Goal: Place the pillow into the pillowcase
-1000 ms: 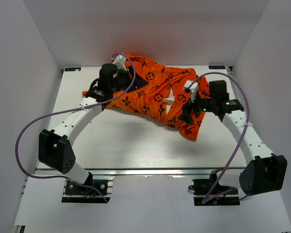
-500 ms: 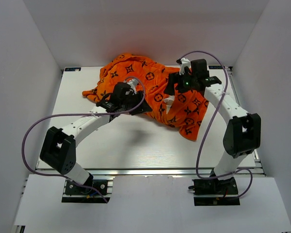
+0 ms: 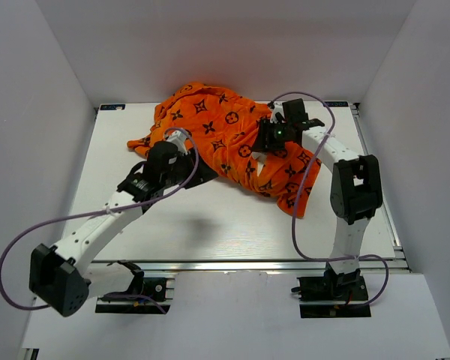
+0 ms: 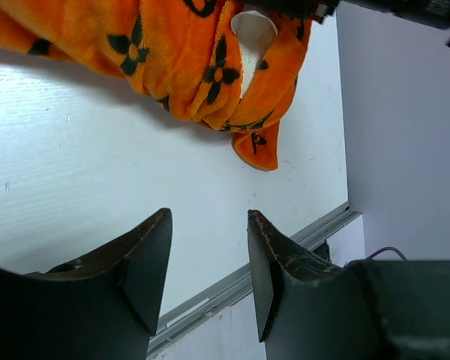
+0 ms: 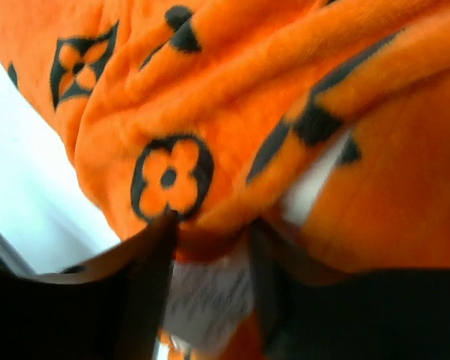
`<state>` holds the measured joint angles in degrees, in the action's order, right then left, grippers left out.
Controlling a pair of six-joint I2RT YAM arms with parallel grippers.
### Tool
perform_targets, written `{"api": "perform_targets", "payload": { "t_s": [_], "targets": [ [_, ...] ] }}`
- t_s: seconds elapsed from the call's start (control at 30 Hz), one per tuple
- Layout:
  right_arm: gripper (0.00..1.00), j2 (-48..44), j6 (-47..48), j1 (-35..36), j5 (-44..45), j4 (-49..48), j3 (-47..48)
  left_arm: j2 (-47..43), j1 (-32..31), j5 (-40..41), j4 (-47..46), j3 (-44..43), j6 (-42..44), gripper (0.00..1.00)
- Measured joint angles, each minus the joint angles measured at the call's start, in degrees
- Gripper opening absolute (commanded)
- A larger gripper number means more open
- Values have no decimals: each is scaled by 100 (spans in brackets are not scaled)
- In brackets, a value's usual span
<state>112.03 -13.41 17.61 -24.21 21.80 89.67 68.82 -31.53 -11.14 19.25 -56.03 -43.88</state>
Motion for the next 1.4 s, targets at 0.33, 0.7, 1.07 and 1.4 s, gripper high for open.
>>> {"api": "perform_targets", "payload": {
  "t_s": [0.33, 0.7, 1.07, 1.4],
  "targets": [
    [0, 374, -872, -90, -2179, -855, 328, -946, 0, 474, 404, 439, -341, 55],
    [0, -879, -4916, -855, -4538, -4588, -1040, -966, 2, 603, 487, 479, -374, 55],
    [89, -1626, 1993, -2127, -1054, 1447, 433, -1222, 2, 949, 883, 372, -155, 61],
    [89, -5368, 5064, -693, -1071, -138, -2839, -1515, 33, 1947, 1515, -669, 358, 70]
  ]
}}
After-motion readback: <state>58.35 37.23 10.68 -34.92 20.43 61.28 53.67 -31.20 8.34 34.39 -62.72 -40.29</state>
